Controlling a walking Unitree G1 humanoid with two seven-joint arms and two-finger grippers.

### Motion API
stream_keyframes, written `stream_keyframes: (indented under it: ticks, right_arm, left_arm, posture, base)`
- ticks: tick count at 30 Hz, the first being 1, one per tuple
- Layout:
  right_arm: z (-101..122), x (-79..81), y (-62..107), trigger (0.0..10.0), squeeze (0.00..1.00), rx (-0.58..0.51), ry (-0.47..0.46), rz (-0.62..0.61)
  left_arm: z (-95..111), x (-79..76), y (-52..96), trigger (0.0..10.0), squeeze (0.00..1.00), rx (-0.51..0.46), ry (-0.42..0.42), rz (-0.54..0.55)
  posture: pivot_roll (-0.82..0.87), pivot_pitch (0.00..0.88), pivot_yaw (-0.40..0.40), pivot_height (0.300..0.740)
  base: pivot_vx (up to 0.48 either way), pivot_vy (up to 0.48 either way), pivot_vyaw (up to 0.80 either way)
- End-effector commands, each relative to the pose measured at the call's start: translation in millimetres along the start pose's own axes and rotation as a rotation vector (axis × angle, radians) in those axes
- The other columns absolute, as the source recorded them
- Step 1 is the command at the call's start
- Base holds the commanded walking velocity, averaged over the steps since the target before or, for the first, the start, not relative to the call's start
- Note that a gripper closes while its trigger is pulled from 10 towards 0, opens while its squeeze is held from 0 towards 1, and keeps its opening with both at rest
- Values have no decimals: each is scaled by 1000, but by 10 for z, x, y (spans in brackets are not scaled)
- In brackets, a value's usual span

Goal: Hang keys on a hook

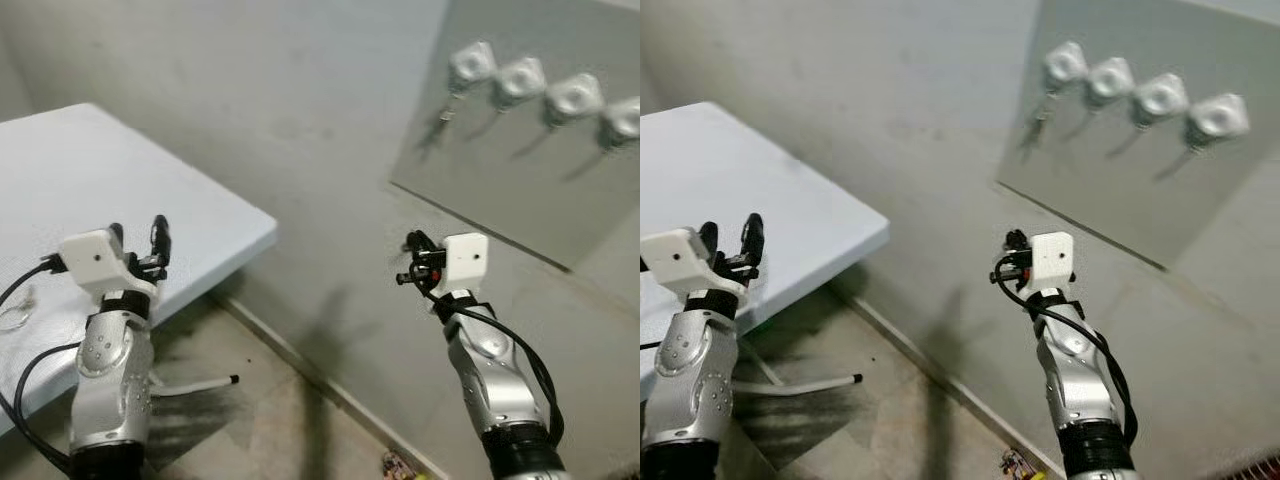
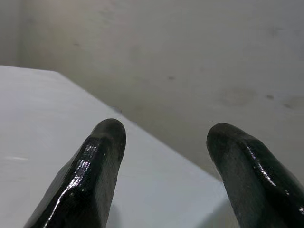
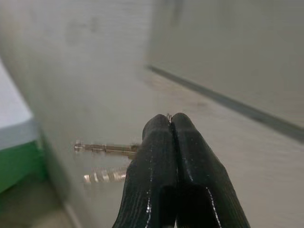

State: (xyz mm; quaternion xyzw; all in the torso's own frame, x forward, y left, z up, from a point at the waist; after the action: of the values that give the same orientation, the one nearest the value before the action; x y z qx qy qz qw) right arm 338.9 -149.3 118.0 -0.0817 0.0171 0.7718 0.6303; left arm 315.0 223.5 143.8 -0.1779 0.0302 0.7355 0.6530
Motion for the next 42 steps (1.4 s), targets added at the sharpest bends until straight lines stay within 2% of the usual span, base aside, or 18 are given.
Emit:
stream_keyframes:
  ticks: [1,9,11,13,14,15,17,19,21,25,28,32,34,39,42]
  right_arm:
    - [56,16,-24,10000,0,-20,12,15]
    - [38,13,-12,10000,0,-10,18,13]
    - [45,20,-16,10000,0,-13,15,20]
    - [49,23,-18,10000,0,-15,14,22]
    - [59,27,-22,10000,0,-20,20,27]
    - [59,27,-22,10000,0,-20,20,27]
    - [78,31,-25,10000,0,-29,21,30]
    - [78,30,-24,10000,0,-29,22,30]
    - [93,33,-23,10000,0,-37,20,33]
    - [134,13,-1,10000,0,-69,18,28]
    - [140,-34,38,10000,0,-83,21,4]
    - [150,-53,56,10000,0,-94,17,-5]
    - [170,-84,98,10000,0,-107,5,-27]
    - [174,-86,108,10000,0,-111,4,-30]
    - [380,-141,146,10000,0,-228,-41,-46]
  left_arm:
    - [24,5,4,10000,0,-6,0,7]
    - [-4,-32,14,10000,0,9,-22,-7]
    - [-17,-123,24,10000,0,15,-64,-61]
    - [-22,-145,27,10000,0,18,-71,-73]
    - [-37,-234,40,10000,0,24,-99,-122]
    - [-37,-234,40,10000,0,24,-99,-122]
    - [-68,-457,82,10000,0,33,-139,-235]
    - [-79,-506,94,10000,0,36,-143,-256]
    - [-121,-682,128,10000,0,45,-148,-332]
    - [-165,-885,182,10000,0,56,-143,-412]
    - [-172,-986,219,10000,0,59,-137,-455]
    - [-173,-1013,229,10000,0,62,-129,-462]
    - [-162,-1131,271,10000,0,61,-122,-515]
    - [-158,-1146,280,10000,0,63,-123,-522]
    - [-96,-1283,310,10000,0,55,-118,-609]
  posture:
    - [-67,7,-57,740]
    - [-69,7,-59,740]
    - [-69,6,-60,740]
    - [-69,6,-60,740]
    - [-70,3,-60,740]
    - [-70,3,-60,740]
    - [-71,3,-62,740]
    - [-71,3,-62,740]
    - [-70,2,-61,740]
    - [-79,2,-56,740]
    - [-92,3,-46,740]
    - [-100,6,-40,740]
    - [-113,16,-30,740]
    - [-113,16,-30,740]
    - [-128,32,-20,740]
  base:
    - [0,0,0]
    - [0,0,0]
    - [0,0,0]
    - [0,0,0]
    - [0,0,0]
    - [0,0,0]
    - [0,0,0]
    - [0,0,0]
    - [0,0,0]
    - [0,0,0]
    - [0,0,0]
    - [0,0,0]
    - [0,0,0]
    - [0,0,0]
    - [0,0,0]
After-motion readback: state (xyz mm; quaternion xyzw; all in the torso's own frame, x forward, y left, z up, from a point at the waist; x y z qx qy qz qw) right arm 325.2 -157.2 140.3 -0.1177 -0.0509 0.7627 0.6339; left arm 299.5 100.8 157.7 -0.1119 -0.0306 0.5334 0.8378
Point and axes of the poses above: a point about 5 cm out from each wrist's last joint towards the gripper, its own y axis pointing back from the gripper into the wrist, its own z axis along the axis of the wrist's last joint, x = y × z, the point moved 2 cm from there along -y, pointing out of the wrist towards the gripper, and after that the axes turned 7 degrees about y, right-handed, at the moved point
